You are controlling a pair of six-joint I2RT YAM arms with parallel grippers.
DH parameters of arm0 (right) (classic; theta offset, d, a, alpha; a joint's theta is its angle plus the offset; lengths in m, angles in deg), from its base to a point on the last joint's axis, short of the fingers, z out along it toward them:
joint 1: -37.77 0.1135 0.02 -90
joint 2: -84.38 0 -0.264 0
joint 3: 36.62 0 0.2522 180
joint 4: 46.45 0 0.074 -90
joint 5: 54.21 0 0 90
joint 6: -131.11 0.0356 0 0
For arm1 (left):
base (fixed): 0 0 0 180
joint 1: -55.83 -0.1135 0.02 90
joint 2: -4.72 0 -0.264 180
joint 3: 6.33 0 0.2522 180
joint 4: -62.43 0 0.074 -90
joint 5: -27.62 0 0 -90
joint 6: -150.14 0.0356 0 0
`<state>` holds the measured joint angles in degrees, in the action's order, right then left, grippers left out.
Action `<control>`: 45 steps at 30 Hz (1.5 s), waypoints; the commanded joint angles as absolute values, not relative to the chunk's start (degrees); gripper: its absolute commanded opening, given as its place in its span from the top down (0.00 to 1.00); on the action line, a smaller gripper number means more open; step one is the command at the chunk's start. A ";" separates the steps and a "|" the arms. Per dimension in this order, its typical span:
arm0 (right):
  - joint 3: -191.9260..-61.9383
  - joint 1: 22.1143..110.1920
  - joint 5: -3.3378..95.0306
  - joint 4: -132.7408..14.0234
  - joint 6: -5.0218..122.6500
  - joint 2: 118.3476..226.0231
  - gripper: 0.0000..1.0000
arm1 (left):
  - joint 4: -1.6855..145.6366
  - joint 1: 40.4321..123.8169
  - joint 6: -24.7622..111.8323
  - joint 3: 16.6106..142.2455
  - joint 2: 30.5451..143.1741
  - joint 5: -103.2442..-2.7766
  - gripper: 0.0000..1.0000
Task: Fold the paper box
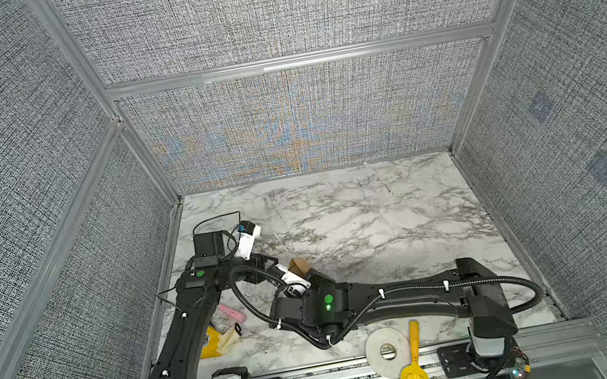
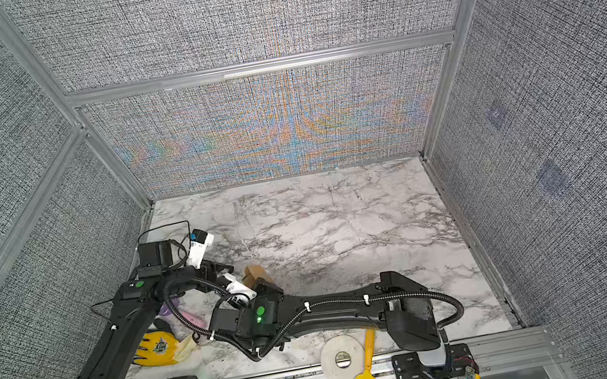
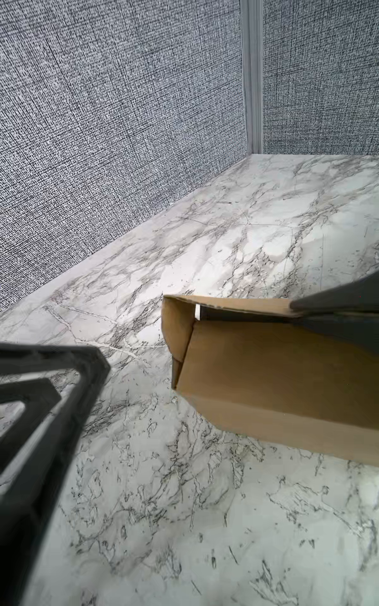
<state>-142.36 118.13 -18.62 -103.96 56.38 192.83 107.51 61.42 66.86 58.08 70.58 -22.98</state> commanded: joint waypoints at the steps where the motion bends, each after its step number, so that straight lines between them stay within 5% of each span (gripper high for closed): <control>1: -141.55 118.65 -11.67 -105.25 57.03 193.29 1.00 | 104.57 60.70 64.28 60.19 71.37 -17.68 0.54; 12: -137.11 118.46 -11.49 -100.20 55.81 190.66 1.00 | 100.62 60.80 59.73 61.88 76.61 -5.98 0.54; 27: -135.48 118.38 -11.93 -97.24 53.95 189.96 0.99 | 101.22 66.31 60.91 63.32 81.11 -5.31 0.56; 34: -134.54 118.45 -12.20 -96.42 53.68 188.77 0.99 | 102.68 67.30 61.50 62.28 81.12 -8.13 0.72; 45: -134.48 118.42 -11.76 -95.72 52.93 189.04 0.99 | 104.40 67.88 63.90 58.93 78.87 -13.81 0.83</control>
